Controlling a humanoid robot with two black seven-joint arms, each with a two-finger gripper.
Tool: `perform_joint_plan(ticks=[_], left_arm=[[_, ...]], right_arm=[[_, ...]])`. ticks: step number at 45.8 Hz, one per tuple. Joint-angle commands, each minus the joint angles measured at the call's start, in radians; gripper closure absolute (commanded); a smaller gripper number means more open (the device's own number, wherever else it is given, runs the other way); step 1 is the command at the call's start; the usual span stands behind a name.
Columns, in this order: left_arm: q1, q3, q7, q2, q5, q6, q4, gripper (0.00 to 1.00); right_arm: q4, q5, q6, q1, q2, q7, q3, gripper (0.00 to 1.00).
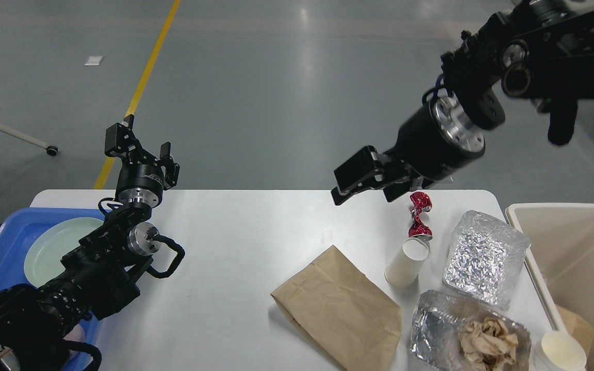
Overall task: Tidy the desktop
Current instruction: 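Lower the right gripper onto the brown paper bag and grasp it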
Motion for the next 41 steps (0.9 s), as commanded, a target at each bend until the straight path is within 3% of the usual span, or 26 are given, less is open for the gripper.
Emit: perform_joint_plan(ticks=[1, 12, 31, 41], left_arm=[[0.0, 0.0, 0.0, 0.0, 0.0, 0.0, 0.0, 0.0], [0.0, 0.0, 0.0, 0.0, 0.0, 0.0, -0.001, 0.0], [0.0, 0.0, 0.0, 0.0, 0.002, 0.0, 0.0, 0.0], [0.0, 0.0, 0.0, 0.0, 0.002, 0.0, -0.001, 0.0]], right_arm=[[-0.061, -0.058, -0.132, -0.145, 0.022, 0.0, -0.058, 0.0], [-0.181, -0.086, -0.269, -0.353, 0.045, 0.0, -0.112, 0.0], [-0.061, -0.037, -0.261, -0.361, 0.051, 0.011, -0.018, 0.0], [-0.094, -0.029, -0.286, -0.444, 0.119, 0.011, -0.011, 0.0]])
